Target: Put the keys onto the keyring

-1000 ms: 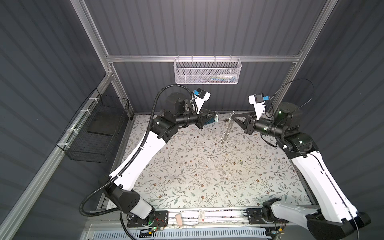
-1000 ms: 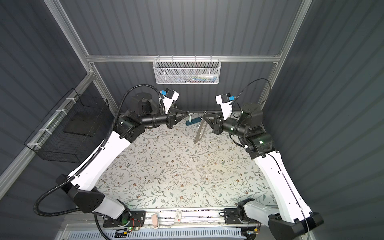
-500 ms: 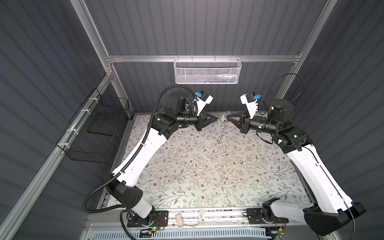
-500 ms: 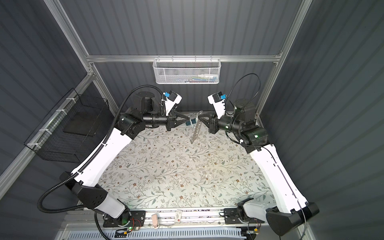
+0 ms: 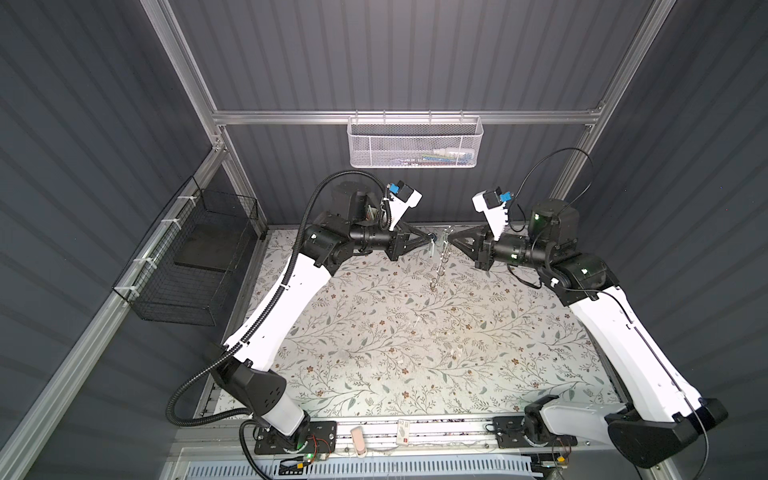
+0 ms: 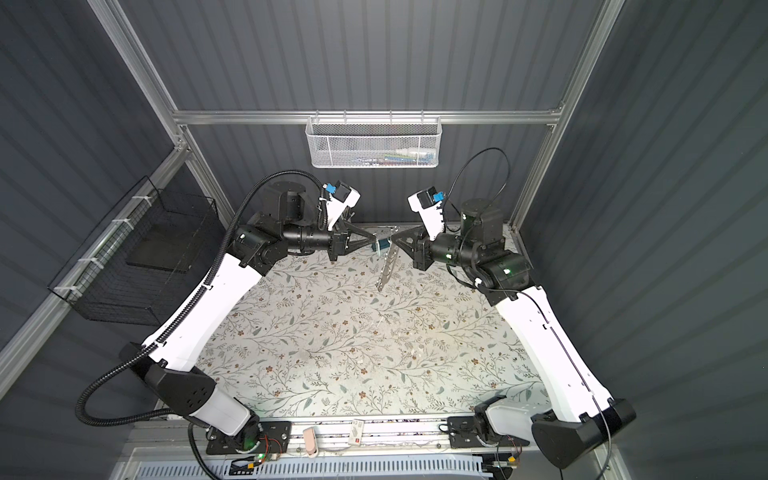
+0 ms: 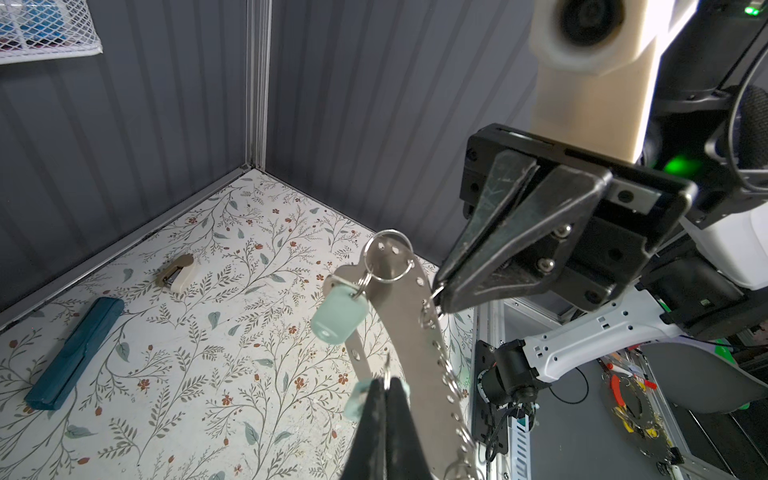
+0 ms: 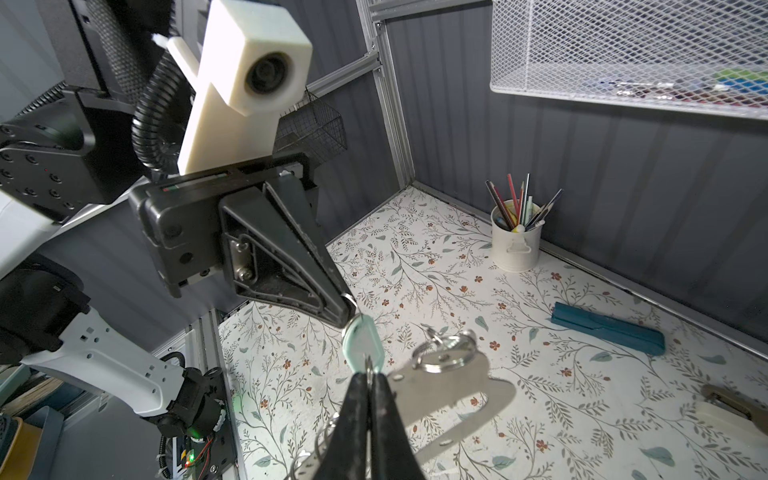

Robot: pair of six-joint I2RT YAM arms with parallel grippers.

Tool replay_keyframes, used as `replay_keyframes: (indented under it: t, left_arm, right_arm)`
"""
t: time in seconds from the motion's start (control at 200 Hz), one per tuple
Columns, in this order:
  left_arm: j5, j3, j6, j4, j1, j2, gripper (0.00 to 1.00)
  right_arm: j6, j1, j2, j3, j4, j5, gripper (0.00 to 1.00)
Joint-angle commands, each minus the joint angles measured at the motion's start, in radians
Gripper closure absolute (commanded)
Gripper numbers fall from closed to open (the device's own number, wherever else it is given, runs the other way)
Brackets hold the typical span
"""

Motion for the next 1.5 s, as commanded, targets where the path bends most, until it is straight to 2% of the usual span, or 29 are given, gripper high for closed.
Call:
replay_keyframes:
  t: [0.0,0.725,1.026,1.231,1.491]
  left_arm:
    - [0.031,0.008,-0.001,0.002,-0.001,0.002,1.0]
    - [0.088,0.017,0.004,-0.029,-0.001,0.011,1.0]
    - [0.081,0.024,0.005,-0.033,-0.001,0.02,1.0]
    - [-0.001,-0.031,-0.012,0.047,-0.001,-0.026,1.0]
    - [0.028,-0.013,-0.016,0.019,-0.001,0.0,1.0]
  right_arm:
    - [-0.003,0.012,-0.003,0.019,0.027,-0.021,0.93]
    - [0.022,0.037,0.023,0.015,0.055,-0.009,0.93]
    - [0.016,0.044,0.03,0.023,0.057,-0.012,0.93]
    - [0.016,0.044,0.022,0.009,0.069,-0.005,0.93]
    - [0.022,0.045,0.015,-0.002,0.082,-0.014,0.93]
